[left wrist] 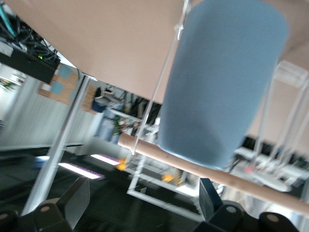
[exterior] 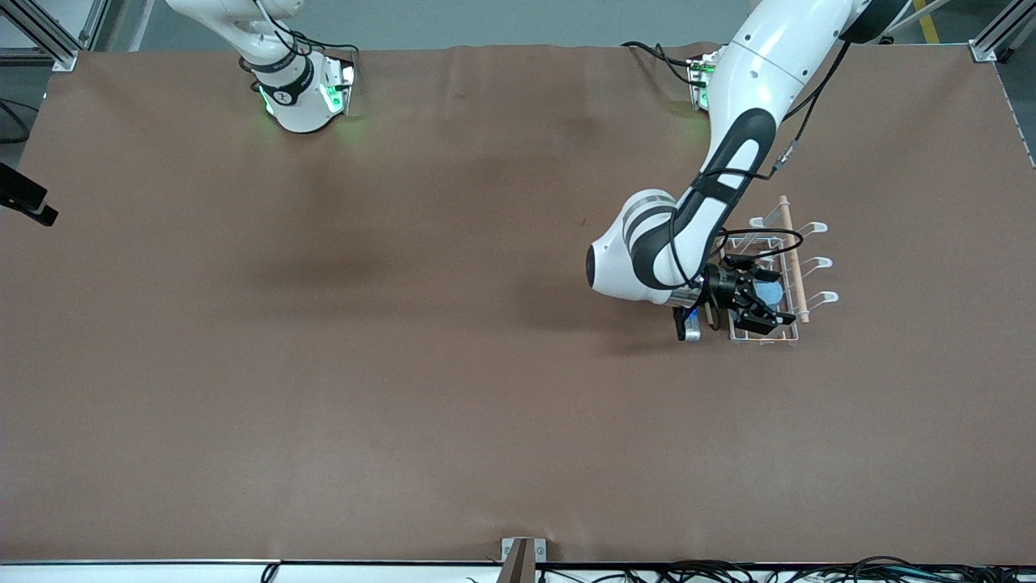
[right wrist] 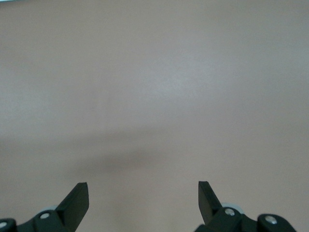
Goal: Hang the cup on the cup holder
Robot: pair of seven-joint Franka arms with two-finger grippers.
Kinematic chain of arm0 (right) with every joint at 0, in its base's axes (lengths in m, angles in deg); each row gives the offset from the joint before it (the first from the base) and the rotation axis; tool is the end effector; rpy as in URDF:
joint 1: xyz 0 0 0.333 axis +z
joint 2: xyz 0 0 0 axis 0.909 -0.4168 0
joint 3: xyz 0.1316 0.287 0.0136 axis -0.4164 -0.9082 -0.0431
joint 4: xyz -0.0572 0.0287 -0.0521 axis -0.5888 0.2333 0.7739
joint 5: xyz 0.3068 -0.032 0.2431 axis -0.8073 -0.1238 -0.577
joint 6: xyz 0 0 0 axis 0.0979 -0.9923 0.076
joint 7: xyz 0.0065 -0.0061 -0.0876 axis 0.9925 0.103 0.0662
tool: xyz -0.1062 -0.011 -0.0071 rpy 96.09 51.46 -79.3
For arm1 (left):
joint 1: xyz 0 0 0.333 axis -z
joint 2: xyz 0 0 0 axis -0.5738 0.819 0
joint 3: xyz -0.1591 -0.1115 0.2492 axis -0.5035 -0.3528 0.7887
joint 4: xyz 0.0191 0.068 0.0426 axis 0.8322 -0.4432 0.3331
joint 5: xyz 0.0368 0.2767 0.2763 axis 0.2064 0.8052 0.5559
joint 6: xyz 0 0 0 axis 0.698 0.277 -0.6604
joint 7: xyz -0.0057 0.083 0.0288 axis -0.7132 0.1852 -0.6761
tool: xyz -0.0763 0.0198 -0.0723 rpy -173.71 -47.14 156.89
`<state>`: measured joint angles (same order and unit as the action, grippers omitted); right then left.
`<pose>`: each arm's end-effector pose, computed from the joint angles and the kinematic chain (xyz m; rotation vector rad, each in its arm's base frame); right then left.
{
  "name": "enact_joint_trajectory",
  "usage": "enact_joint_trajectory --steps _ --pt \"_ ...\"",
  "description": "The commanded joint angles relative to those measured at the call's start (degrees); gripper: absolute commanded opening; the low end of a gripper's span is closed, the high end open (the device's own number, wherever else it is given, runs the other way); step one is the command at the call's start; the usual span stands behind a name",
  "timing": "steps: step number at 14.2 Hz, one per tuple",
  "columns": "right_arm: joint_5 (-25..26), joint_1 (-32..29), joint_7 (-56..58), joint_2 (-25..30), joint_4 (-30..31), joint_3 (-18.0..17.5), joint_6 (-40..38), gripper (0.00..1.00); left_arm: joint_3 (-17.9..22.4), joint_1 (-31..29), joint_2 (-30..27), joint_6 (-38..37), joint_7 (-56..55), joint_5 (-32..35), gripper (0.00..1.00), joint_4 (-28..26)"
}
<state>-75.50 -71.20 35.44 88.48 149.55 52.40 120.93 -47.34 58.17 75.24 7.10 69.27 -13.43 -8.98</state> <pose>0.5439 -0.0736 0.6508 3.1129 -0.1650 0.0659 0.5464 -0.2589 0.2422 -1.5863 1.0819 0.7195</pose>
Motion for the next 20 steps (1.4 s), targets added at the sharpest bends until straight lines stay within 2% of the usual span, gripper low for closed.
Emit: enact_joint_trajectory --steps 1,3,5,7,9,11,14,17,20 --pt "-0.83 -2.61 0.6 0.54 0.96 -2.95 -0.35 1.0 -0.76 -0.65 -1.61 0.18 -10.75 -11.24 1.0 6.33" --pt "-0.83 0.36 0.6 1.15 1.83 0.28 -0.35 1.0 -0.67 -2.48 -1.7 0.18 -20.07 -21.19 1.0 11.35" --pt "-0.83 0.73 0.68 1.51 2.45 0.74 -0.26 1.0 -0.76 -3.9 -2.75 1.48 -30.78 -28.49 1.0 13.73" --pt "-0.83 1.17 0.68 1.51 2.8 0.74 0.18 1.0 -0.67 -5.65 -5.46 6.65 -41.6 -35.52 1.0 13.91" --pt "-0.83 1.09 0.68 1.42 3.06 0.83 1.23 1.0 -0.67 -7.32 -7.67 10.44 -46.29 -39.84 1.0 13.83" --pt "-0.83 1.0 0.68 1.33 2.98 0.83 1.41 1.0 -0.23 -7.42 -9.6 10.72 -46.48 -40.47 1.0 14.09" --pt "-0.83 0.91 0.68 1.24 2.8 0.83 1.5 1.0 -0.93 -11.01 -12.59 10.9 -45.35 -41.78 1.0 17.16" --pt "-0.92 0.82 0.68 1.07 2.63 0.74 1.5 1.0 -0.93 -14.44 -18.03 10.9 -45.08 -47.14 1.0 18.48" --pt "-0.92 1.0 0.68 1.07 2.45 0.74 2.38 1.0 -0.49 -14.8 -23.65 10.9 -44.64 -47.68 1.0 18.57"
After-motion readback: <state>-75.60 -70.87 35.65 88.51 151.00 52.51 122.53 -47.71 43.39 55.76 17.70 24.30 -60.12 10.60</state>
